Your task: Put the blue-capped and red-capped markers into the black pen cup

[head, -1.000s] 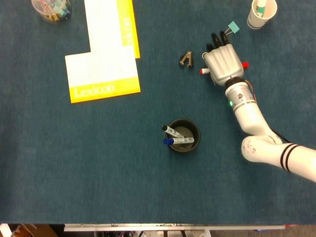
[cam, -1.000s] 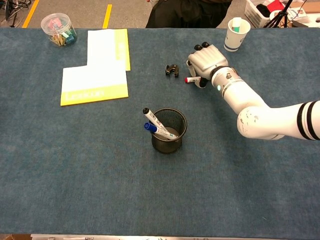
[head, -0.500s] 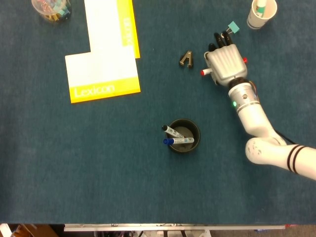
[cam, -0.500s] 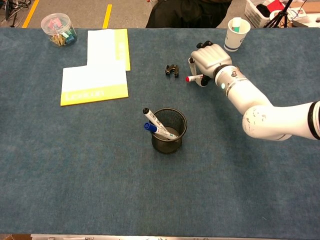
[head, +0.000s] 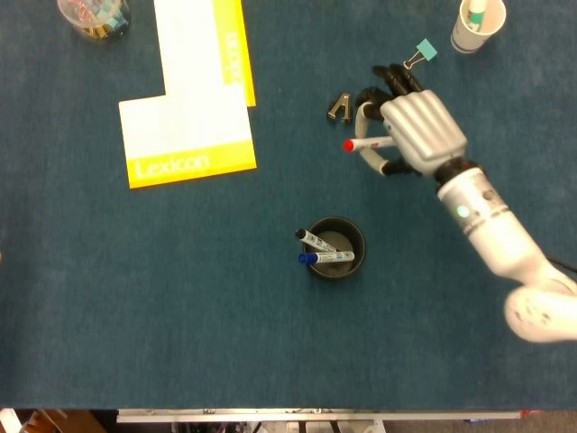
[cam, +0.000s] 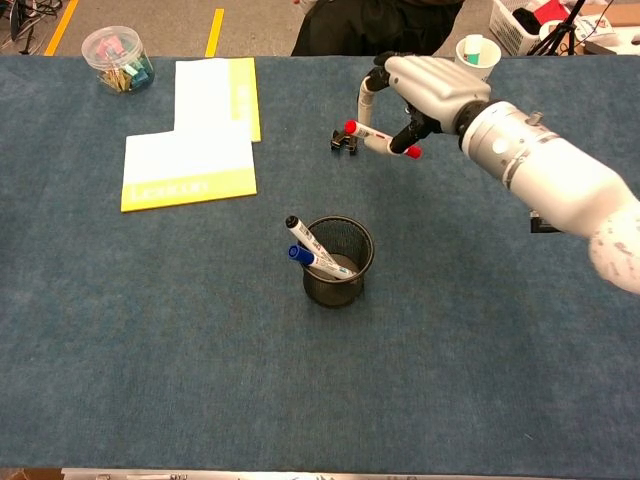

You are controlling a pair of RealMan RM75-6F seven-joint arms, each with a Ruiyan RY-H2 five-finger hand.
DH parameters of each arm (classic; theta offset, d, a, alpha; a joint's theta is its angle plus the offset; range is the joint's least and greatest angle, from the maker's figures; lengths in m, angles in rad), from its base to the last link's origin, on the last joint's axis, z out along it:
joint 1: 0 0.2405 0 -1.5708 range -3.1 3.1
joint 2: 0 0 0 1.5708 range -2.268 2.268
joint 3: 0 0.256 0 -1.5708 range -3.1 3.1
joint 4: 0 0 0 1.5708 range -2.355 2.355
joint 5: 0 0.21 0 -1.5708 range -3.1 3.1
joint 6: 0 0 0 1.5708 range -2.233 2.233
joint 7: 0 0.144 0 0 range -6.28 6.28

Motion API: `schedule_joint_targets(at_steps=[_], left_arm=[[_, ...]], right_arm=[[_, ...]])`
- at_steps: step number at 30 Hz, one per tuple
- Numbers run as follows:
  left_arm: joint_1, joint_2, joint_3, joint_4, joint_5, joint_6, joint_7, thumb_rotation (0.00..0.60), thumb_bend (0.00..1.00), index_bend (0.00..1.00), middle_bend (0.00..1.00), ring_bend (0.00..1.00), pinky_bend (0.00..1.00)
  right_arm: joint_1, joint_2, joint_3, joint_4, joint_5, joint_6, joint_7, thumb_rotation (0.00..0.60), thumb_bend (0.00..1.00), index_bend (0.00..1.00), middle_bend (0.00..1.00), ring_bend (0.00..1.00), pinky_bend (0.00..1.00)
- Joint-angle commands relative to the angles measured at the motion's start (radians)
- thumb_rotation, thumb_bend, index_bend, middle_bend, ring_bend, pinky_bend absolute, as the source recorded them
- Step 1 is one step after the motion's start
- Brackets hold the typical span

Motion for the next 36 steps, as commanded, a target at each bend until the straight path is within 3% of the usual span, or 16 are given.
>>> schedule_joint_targets(at_steps=[1,6,14,20,31,34,36], left_arm=[[-0.002,-0.002,0.0,-0.002,0.003,-0.001,0.002,0.6,0.15,0.18,0.18,0.17,0.14],[-0.006,-0.002,0.001,-0.009,0.012,0.0,0.007,0.6,0.15,0.18,0.18,0.17,0.14],[0.002,0.0,0.001,-0.006,0.003,0.007,0.003,0.6,0.15,0.18,0.18,0.17,0.14],[0.003,0.001,0.001,-0.001,0.002,0.009,-0.003,0.6,0.15,0.18,0.18,0.17,0.14],[0.002,-0.002,0.003,0.004,0.004,0.006,-0.008,0.6,0.15,0.18,0.18,0.17,0.14],[0.002,-0.001,0.003,0.004,0.001,0.004,-0.008,0.6,0.15,0.18,0.18,0.17,0.14],[0.003,-0.002,0.002,0.005,-0.001,0.005,-0.007,0.6,0.15,0.18,0.18,0.17,0.14]], right_arm=[[-0.077,0.124,-0.005,-0.171,-0.107,-0.016,0.23,0.6,0.36,0.61,0.32,0.04,0.01],[-0.11,0.17,-0.035,-0.242,-0.232,-0.046,0.442,0.6,0.36,0.61,0.32,0.04,0.01],[-0.119,0.187,-0.079,-0.266,-0.397,-0.062,0.714,0.6,0.36,0.61,0.32,0.04,0.01],[-0.113,0.177,-0.112,-0.255,-0.464,-0.047,0.794,0.6,0.36,0.61,0.32,0.04,0.01],[-0.094,0.127,-0.151,-0.169,-0.49,-0.034,0.816,0.6,0.38,0.61,0.32,0.04,0.01],[-0.084,0.115,-0.163,-0.142,-0.506,-0.038,0.823,0.6,0.38,0.51,0.28,0.04,0.01],[-0.076,0.112,-0.173,-0.131,-0.52,-0.041,0.831,0.6,0.38,0.35,0.25,0.02,0.0]])
